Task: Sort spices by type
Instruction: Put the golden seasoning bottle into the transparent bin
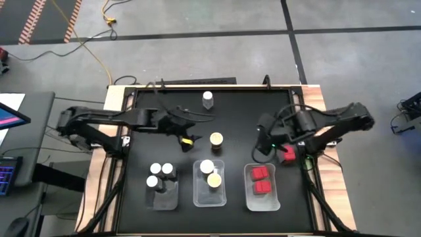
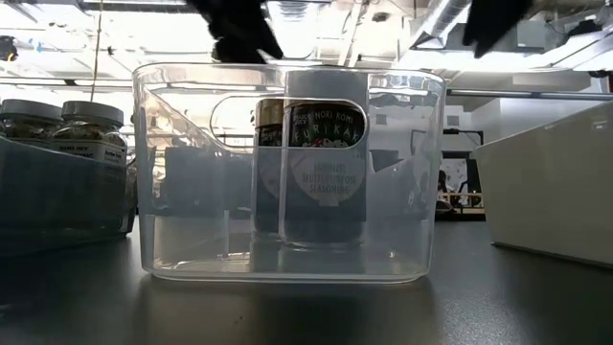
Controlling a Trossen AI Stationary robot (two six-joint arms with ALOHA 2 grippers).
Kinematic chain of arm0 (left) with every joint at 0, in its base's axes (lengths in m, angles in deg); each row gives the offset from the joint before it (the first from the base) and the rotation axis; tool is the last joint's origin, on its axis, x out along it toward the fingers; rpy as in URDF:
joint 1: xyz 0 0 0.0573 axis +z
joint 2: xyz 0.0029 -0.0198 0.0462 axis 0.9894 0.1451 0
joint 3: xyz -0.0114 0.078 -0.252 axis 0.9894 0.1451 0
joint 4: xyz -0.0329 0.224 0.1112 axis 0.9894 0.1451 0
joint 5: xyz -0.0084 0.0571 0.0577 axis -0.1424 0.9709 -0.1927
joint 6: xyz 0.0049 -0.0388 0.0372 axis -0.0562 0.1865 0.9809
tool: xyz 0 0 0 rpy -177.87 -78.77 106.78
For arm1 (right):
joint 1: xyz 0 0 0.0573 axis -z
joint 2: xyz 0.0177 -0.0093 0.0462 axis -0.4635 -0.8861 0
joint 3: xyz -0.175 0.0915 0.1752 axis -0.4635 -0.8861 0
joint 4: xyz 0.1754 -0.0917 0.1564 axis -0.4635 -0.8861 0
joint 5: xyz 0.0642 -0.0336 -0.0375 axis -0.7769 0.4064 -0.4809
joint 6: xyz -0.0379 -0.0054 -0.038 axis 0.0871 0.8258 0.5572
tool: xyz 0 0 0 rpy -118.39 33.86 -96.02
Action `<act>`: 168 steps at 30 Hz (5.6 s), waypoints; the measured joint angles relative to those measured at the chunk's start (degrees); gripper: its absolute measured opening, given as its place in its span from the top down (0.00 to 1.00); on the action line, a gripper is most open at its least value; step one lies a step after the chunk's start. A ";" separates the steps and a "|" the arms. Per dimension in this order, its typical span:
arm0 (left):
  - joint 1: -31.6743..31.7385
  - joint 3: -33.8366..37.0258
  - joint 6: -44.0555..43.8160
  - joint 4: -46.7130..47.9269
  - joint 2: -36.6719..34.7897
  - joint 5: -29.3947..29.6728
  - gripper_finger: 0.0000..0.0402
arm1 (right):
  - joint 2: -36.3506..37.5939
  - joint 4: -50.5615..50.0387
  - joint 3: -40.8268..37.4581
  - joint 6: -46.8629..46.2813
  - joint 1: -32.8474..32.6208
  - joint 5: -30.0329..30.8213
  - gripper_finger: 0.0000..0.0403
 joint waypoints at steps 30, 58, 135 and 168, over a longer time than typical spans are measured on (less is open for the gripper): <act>3.29 -23.00 -1.04 10.81 32.48 -7.98 0.18 | 9.78 10.43 -16.22 -2.18 -4.04 1.25 0.06; 4.81 -23.04 -8.42 7.82 36.35 -9.26 0.20 | 9.71 11.02 -16.22 -1.68 -4.01 1.10 0.06; -32.39 -29.62 -19.24 19.59 31.05 0.36 0.33 | 9.52 11.41 -19.39 -4.61 -3.64 0.92 0.06; -28.95 -23.85 -17.33 11.18 32.41 -1.92 0.31 | 9.54 11.19 -19.33 -4.59 -3.64 1.08 0.06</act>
